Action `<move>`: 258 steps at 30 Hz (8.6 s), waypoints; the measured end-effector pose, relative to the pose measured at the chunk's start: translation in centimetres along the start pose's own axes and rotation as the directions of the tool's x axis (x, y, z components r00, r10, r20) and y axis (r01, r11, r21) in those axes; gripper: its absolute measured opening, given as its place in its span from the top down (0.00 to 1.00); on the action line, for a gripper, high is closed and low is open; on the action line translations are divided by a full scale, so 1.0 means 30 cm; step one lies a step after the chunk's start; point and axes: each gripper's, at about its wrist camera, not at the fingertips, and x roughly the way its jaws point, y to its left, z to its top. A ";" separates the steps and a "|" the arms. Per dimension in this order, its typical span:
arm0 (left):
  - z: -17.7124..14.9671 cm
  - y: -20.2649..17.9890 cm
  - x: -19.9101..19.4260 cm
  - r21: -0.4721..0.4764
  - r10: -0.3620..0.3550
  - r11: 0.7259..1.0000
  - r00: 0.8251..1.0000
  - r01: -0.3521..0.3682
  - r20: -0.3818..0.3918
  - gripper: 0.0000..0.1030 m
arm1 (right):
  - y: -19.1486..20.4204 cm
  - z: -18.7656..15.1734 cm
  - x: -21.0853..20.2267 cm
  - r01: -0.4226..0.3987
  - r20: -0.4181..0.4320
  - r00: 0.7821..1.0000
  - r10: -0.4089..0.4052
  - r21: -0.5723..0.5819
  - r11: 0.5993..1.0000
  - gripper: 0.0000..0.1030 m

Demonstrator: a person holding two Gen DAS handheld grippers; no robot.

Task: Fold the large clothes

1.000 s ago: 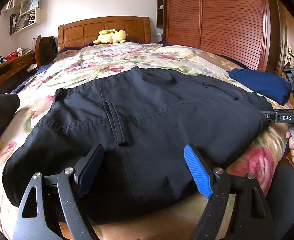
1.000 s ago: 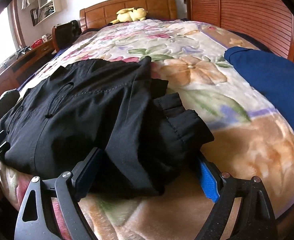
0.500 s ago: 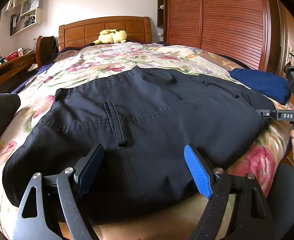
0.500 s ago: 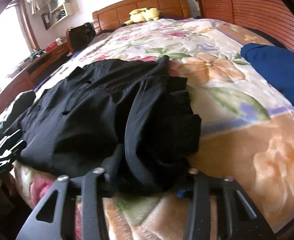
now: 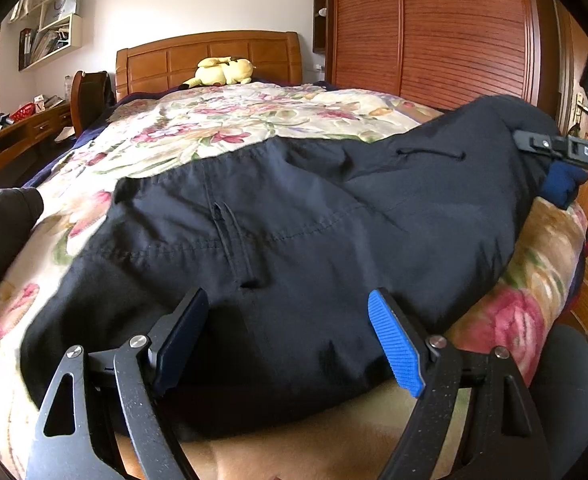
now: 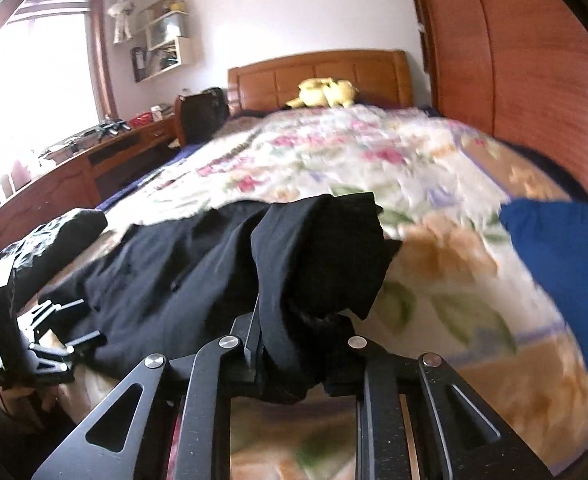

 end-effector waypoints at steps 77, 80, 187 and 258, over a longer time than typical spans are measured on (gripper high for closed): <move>-0.006 0.393 -0.159 -0.111 0.168 0.979 0.985 -0.170 -0.029 0.19 | 0.542 0.294 0.622 -0.290 -0.184 0.953 0.240 -0.335 0.896 0.38; -0.022 0.394 -0.158 -0.114 0.173 0.978 0.984 -0.175 -0.032 0.19 | 0.602 0.329 0.751 -0.305 -0.239 0.944 0.228 -0.365 0.880 0.38; -0.147 0.351 -0.201 -0.283 0.030 0.958 0.998 -0.046 -0.059 0.57 | 0.491 0.369 1.278 -0.243 -0.463 0.863 0.199 -0.037 0.969 0.05; -0.248 1.432 -0.796 -0.395 0.617 0.730 0.786 -0.558 0.029 0.69 | 1.472 0.494 1.194 -0.433 -0.160 0.901 0.404 -0.399 0.808 0.31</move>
